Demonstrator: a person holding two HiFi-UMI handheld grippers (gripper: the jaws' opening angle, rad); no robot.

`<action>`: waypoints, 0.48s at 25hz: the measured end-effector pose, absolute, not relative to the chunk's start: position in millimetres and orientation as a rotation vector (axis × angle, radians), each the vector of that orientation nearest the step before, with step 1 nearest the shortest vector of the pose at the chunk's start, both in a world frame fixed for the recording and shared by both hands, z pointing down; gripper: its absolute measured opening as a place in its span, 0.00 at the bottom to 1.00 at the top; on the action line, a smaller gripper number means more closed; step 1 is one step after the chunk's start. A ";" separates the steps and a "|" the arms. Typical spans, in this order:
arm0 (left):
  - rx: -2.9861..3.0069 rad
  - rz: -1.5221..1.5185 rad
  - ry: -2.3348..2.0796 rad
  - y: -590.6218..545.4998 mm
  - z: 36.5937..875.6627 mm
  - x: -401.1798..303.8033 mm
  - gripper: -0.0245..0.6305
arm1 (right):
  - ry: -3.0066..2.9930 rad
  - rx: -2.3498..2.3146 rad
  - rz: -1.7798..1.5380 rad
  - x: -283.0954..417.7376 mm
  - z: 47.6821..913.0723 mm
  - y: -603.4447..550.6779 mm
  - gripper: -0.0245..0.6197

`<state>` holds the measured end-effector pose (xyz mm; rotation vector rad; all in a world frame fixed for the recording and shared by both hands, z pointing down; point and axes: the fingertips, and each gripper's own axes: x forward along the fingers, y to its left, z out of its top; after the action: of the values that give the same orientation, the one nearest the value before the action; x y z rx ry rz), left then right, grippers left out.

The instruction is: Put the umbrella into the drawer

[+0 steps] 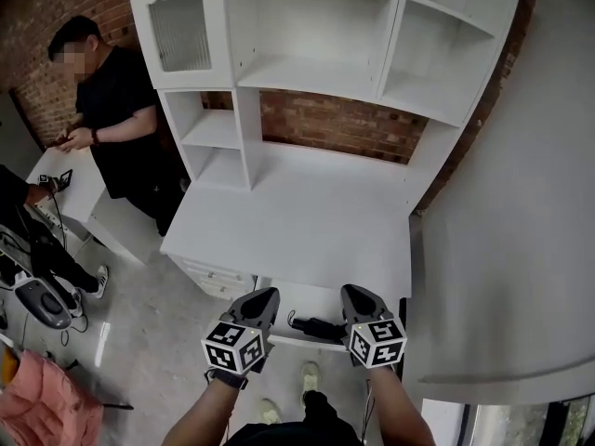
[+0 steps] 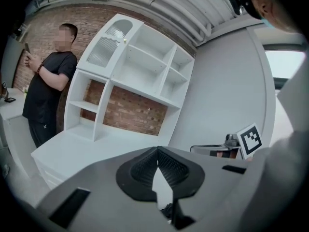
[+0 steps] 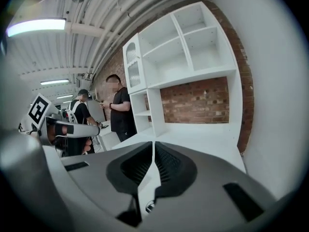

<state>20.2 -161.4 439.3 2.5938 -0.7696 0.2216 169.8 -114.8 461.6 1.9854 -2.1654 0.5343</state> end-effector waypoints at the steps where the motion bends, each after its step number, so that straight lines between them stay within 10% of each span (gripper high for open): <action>1: 2.610 0.209 -0.766 -161.8 427.6 18.9 0.05 | -2.174 2.002 0.509 169.5 449.0 -113.7 0.06; 12: 2.715 0.122 -0.743 -148.6 346.8 1.2 0.05 | -2.212 2.123 0.301 163.6 356.6 -93.9 0.06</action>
<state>1.2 -148.6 346.8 2.7151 -0.7430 0.1220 163.6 -93.9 356.6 2.1226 -2.2120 0.3011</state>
